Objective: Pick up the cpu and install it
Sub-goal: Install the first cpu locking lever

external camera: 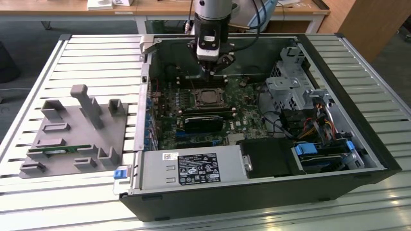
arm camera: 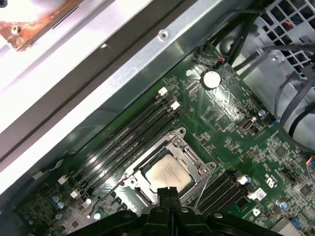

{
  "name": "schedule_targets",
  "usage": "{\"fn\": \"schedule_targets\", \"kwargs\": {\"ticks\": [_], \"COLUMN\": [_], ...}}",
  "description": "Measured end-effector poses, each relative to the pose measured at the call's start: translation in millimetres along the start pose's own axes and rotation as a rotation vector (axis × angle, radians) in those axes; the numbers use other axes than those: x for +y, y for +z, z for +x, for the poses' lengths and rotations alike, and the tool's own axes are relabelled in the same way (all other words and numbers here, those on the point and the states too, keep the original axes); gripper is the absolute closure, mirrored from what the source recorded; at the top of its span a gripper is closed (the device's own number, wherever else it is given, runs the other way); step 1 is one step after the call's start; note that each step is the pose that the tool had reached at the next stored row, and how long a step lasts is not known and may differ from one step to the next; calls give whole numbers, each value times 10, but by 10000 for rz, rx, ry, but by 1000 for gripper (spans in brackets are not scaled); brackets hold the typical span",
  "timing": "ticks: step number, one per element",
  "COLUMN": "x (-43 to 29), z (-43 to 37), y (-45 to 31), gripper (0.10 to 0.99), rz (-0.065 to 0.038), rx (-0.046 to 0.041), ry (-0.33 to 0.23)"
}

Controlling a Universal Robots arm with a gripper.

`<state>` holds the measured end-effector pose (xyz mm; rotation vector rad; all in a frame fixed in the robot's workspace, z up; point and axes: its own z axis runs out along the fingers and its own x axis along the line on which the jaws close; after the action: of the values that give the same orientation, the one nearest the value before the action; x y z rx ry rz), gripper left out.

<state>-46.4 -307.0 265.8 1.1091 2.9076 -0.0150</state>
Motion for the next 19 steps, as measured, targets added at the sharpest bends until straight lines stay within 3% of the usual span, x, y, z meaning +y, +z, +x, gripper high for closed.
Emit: {"fn": "schedule_targets", "kwargs": {"ticks": [19], "x": [0], "z": [0], "y": [0], "gripper": [980], "rz": [-59], "rx": [3], "ry": [-1912]}}
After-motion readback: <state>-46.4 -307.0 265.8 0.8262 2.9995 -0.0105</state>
